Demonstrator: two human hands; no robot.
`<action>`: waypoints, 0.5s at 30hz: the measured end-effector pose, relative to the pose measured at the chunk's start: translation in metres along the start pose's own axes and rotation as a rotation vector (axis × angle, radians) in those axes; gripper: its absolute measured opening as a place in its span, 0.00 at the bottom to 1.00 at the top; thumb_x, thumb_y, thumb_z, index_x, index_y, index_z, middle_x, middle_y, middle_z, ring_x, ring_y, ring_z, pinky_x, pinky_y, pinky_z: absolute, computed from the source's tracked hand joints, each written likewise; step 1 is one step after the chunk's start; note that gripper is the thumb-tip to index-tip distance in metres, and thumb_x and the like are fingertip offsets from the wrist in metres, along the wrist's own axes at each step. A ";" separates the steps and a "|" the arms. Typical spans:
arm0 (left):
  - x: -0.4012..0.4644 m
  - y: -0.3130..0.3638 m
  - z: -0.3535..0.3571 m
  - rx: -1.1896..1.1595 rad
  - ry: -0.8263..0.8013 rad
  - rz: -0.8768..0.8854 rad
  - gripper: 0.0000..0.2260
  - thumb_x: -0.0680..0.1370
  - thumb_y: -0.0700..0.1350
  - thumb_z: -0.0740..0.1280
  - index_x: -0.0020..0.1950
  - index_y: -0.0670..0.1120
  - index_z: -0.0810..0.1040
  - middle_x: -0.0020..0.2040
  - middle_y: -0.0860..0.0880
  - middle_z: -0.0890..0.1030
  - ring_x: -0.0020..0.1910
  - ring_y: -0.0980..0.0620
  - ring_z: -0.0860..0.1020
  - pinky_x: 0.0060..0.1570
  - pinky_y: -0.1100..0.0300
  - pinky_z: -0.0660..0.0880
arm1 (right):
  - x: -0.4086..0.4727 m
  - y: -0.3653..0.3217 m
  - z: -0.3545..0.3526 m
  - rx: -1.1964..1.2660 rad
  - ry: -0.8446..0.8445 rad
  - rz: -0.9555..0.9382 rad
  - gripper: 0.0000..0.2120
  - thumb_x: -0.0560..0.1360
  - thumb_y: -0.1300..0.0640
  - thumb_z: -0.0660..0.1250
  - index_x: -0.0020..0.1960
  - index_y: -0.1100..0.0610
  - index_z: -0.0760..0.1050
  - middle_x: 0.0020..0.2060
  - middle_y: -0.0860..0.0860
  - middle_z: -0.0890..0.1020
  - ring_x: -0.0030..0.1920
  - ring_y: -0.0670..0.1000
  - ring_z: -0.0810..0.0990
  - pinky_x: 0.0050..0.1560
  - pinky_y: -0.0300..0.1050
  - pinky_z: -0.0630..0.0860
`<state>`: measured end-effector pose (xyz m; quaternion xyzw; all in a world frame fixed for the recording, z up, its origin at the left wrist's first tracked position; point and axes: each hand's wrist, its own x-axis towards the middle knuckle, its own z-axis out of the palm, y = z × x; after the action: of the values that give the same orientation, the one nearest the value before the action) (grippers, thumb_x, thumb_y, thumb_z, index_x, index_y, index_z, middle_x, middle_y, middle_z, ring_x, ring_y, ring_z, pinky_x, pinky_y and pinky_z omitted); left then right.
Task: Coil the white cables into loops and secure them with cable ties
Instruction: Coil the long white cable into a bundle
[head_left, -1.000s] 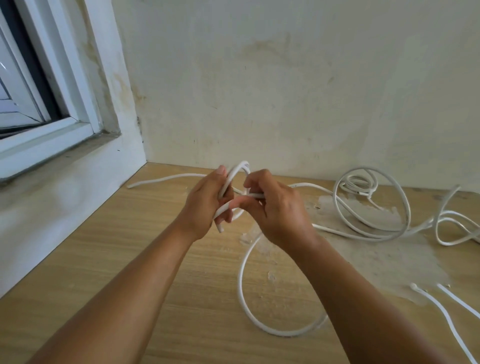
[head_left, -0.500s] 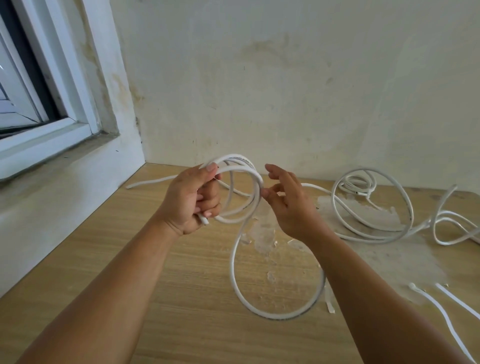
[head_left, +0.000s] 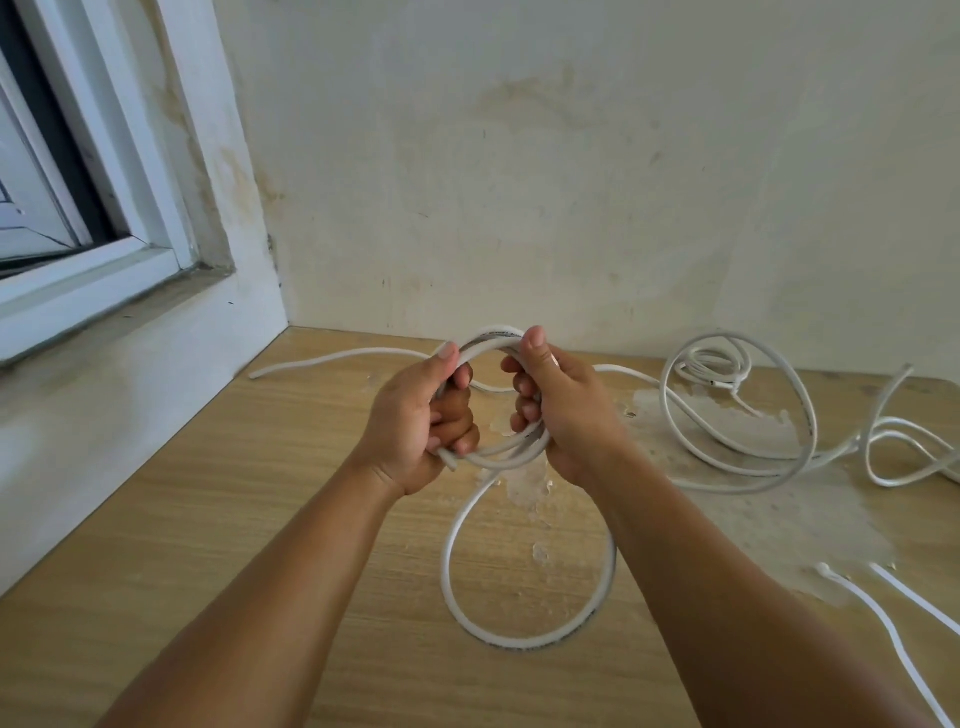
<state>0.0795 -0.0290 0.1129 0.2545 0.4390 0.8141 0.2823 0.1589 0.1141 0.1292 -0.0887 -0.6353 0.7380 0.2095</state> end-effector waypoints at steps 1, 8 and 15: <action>0.000 -0.005 0.003 0.003 0.041 0.035 0.17 0.81 0.55 0.65 0.39 0.44 0.76 0.24 0.52 0.60 0.18 0.56 0.59 0.23 0.61 0.67 | 0.000 -0.001 0.001 0.017 0.029 0.022 0.27 0.73 0.35 0.66 0.47 0.60 0.80 0.29 0.46 0.71 0.28 0.47 0.67 0.32 0.44 0.72; 0.001 -0.022 0.019 0.048 0.296 0.188 0.17 0.77 0.55 0.68 0.38 0.43 0.73 0.23 0.51 0.63 0.20 0.54 0.62 0.24 0.60 0.67 | -0.003 -0.003 0.009 0.029 0.137 0.083 0.28 0.77 0.34 0.64 0.46 0.61 0.79 0.26 0.46 0.69 0.26 0.46 0.65 0.27 0.42 0.67; 0.001 -0.017 0.003 0.224 0.149 0.127 0.10 0.83 0.47 0.65 0.51 0.41 0.81 0.31 0.47 0.74 0.27 0.50 0.73 0.34 0.53 0.77 | 0.003 -0.008 -0.002 -0.153 0.058 0.092 0.27 0.79 0.35 0.64 0.41 0.60 0.73 0.25 0.48 0.65 0.26 0.48 0.62 0.26 0.43 0.62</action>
<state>0.0848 -0.0194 0.0996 0.2506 0.5298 0.7929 0.1669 0.1584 0.1183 0.1367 -0.1549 -0.6789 0.6931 0.1865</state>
